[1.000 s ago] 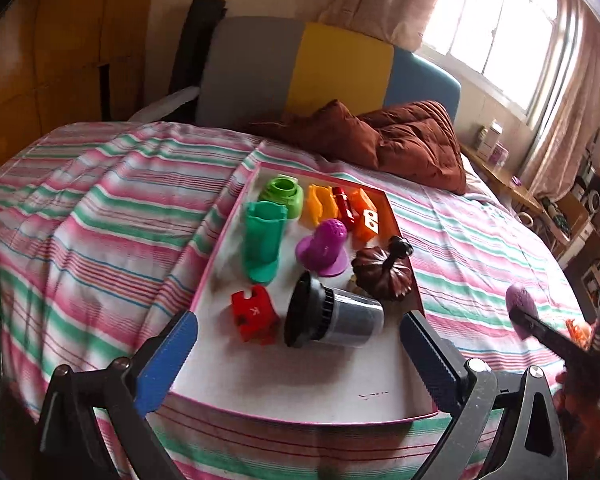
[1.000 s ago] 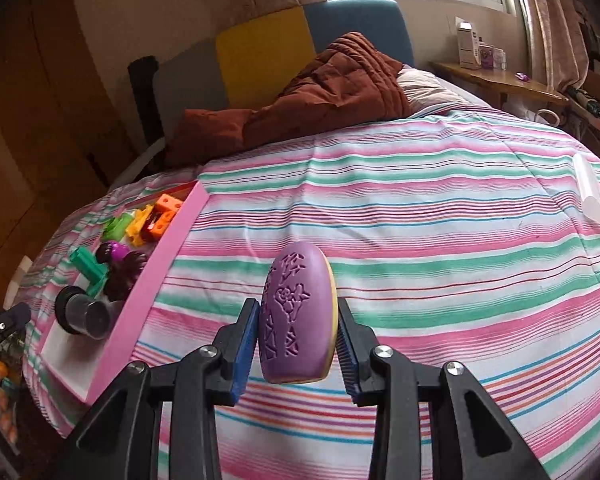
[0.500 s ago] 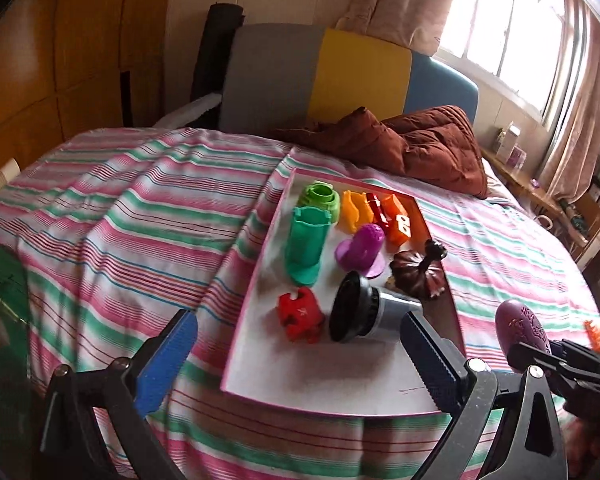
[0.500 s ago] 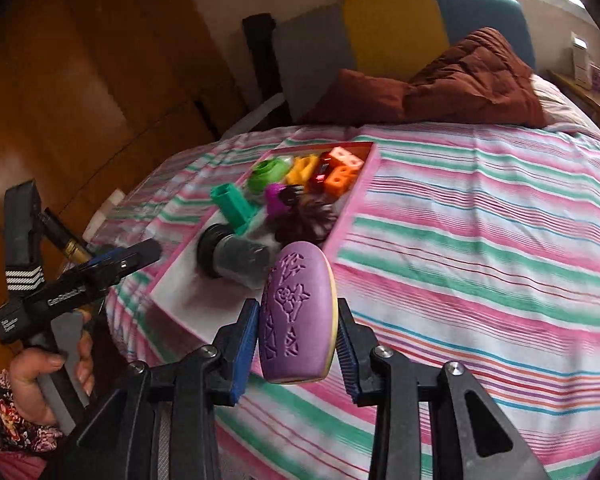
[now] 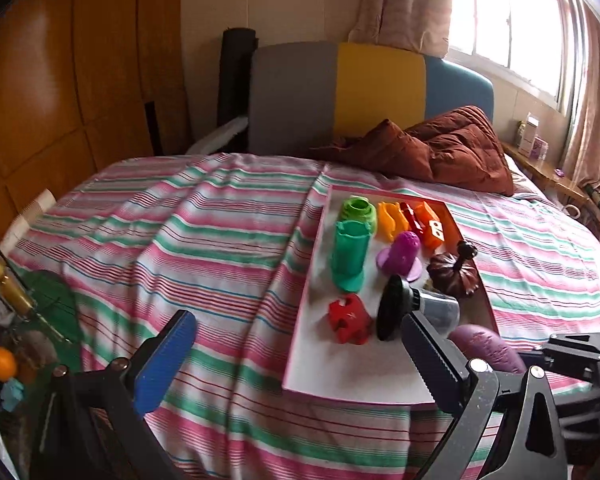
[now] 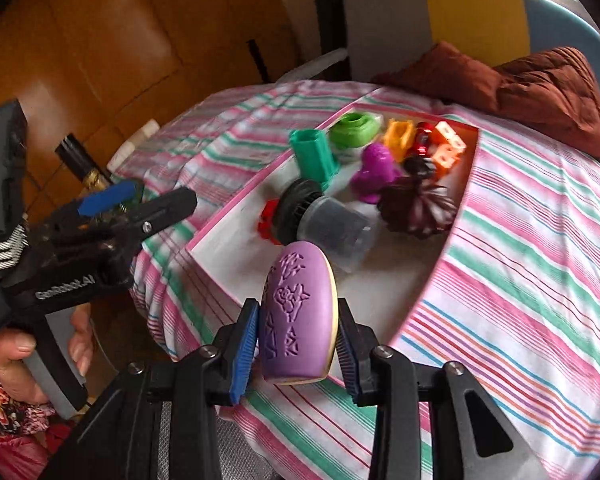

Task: Organize rigid objects
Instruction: 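Lower the purple egg into the tray and open the right gripper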

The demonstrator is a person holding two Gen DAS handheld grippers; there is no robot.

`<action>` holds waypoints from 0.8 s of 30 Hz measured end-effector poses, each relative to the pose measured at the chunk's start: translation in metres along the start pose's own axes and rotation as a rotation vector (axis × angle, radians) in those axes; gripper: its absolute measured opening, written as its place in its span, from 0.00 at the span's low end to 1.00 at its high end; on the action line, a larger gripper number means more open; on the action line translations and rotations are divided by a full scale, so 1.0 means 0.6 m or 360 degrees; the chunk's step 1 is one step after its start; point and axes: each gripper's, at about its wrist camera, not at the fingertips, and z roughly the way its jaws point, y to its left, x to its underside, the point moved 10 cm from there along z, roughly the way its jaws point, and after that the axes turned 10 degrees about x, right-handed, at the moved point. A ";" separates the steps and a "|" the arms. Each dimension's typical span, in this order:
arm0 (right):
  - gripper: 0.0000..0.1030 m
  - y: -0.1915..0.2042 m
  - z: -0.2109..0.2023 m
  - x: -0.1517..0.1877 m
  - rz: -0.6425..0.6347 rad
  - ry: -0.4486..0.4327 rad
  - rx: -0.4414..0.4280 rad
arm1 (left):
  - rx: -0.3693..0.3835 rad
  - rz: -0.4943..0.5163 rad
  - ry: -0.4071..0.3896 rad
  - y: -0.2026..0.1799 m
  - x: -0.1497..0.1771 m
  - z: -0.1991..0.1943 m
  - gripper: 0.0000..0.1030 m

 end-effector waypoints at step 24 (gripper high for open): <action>0.35 -0.040 0.036 -0.026 -0.0161 0.0171 0.0113 | -0.0031 -0.0102 -0.0005 0.028 -0.008 -0.027 1.00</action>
